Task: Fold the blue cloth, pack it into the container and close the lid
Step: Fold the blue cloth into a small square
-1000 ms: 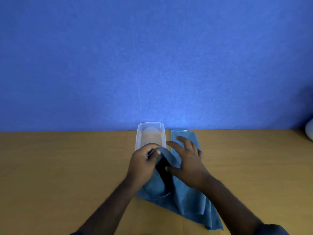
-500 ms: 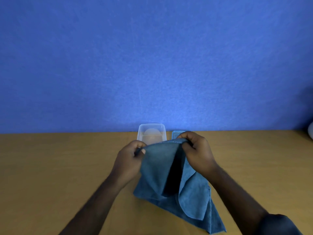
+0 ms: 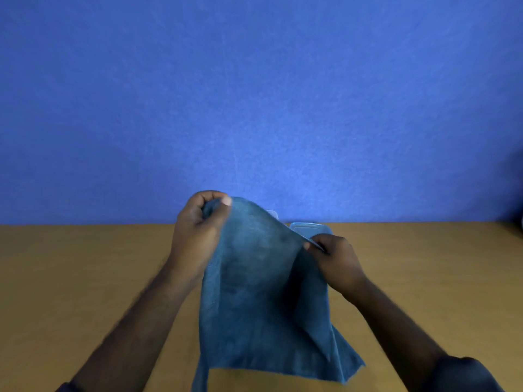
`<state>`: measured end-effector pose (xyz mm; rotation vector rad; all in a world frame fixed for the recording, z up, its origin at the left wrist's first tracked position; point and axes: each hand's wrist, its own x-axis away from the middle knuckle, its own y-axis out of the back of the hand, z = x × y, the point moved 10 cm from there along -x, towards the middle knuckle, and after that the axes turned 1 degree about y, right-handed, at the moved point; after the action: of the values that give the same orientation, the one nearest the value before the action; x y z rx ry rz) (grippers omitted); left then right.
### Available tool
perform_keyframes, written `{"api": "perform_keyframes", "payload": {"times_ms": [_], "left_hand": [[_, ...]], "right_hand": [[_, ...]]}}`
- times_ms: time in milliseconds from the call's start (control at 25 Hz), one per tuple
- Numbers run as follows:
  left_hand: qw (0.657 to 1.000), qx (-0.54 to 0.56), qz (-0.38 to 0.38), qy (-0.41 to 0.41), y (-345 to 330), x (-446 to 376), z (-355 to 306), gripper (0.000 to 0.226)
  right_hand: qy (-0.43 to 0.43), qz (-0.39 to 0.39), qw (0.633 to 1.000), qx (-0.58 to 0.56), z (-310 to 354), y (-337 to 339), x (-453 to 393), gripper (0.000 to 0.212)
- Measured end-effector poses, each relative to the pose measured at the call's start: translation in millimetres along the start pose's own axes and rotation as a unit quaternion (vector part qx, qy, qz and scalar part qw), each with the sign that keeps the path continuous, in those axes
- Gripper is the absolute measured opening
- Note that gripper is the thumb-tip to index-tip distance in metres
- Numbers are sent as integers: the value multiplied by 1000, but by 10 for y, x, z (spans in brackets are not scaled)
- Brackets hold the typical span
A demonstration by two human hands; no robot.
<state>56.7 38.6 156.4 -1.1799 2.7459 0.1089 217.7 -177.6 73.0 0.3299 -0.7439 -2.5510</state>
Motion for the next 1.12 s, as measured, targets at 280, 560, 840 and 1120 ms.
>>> {"api": "perform_keyframes", "payload": {"times_ms": [280, 560, 840, 1120], "left_hand": [[946, -246, 197, -71, -693, 205, 199, 55], [986, -161, 12, -35, -92, -99, 119, 24], [998, -43, -26, 23, 303, -255, 121, 4], [997, -26, -61, 28, 469, -269, 75, 4]], "right_hand": [[116, 70, 963, -233, 943, -180, -20, 11], [53, 198, 965, -166, 486, -396, 55, 27], [6, 145, 988, -61, 30, -358, 10, 25], [46, 141, 982, -115, 103, -218, -51, 37]]}}
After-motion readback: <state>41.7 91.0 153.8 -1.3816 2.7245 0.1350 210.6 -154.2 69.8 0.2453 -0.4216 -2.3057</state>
